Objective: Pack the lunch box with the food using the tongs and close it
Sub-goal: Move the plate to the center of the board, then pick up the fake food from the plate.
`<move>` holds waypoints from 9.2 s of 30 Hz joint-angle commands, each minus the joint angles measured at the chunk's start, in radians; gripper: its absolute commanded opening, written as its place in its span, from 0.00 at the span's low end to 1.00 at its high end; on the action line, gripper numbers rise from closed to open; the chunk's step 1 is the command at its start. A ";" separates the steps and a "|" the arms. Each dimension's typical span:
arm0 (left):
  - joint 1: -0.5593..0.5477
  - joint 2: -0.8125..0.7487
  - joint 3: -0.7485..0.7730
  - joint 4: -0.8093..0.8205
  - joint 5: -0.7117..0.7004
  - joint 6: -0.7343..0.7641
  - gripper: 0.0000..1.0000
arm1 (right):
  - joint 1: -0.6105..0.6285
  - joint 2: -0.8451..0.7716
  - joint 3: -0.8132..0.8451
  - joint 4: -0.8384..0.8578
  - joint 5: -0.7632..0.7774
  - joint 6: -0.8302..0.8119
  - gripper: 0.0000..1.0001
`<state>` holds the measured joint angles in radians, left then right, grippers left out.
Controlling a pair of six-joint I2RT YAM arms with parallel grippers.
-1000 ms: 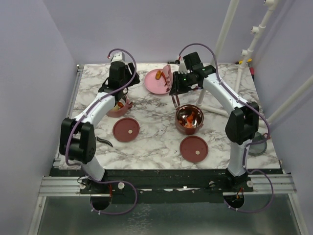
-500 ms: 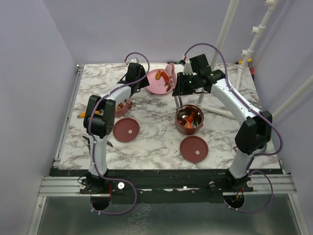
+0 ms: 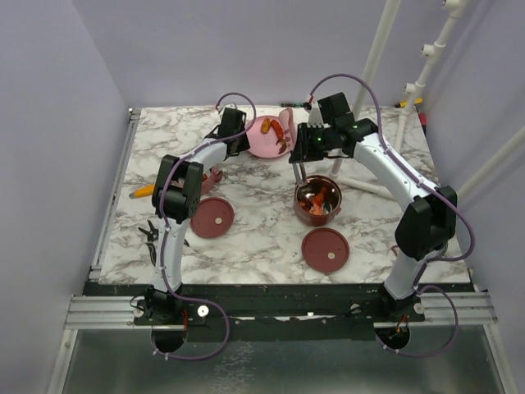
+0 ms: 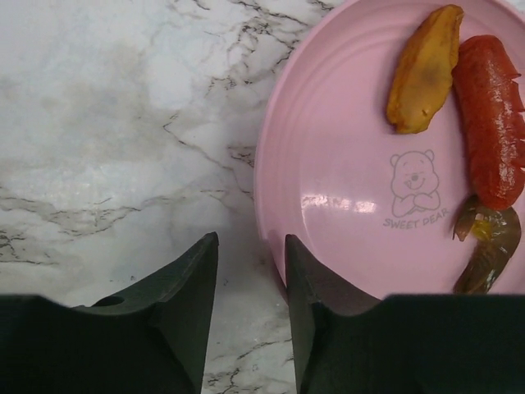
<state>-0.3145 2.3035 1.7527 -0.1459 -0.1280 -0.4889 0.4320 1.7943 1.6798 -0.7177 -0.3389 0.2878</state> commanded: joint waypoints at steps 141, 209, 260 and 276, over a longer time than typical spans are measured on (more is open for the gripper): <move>-0.104 -1.326 -0.842 0.049 -0.201 0.396 0.70 | 0.189 0.528 0.684 -0.746 0.044 0.242 0.36; -0.110 -1.328 -0.851 0.049 -0.223 0.412 0.70 | 0.116 0.511 0.462 -0.747 0.213 0.108 0.45; -0.112 -1.345 -0.852 0.049 -0.228 0.414 0.69 | 0.155 0.599 0.535 -0.746 0.218 0.105 0.25; -0.111 -1.337 -0.858 0.049 -0.266 0.400 0.70 | 0.157 0.421 0.613 -0.710 0.186 0.179 0.06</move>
<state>-0.4213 0.9752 0.9073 -0.1066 -0.3531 -0.0879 0.5888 2.3241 2.2971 -1.4513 -0.1387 0.4446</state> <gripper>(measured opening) 0.694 0.289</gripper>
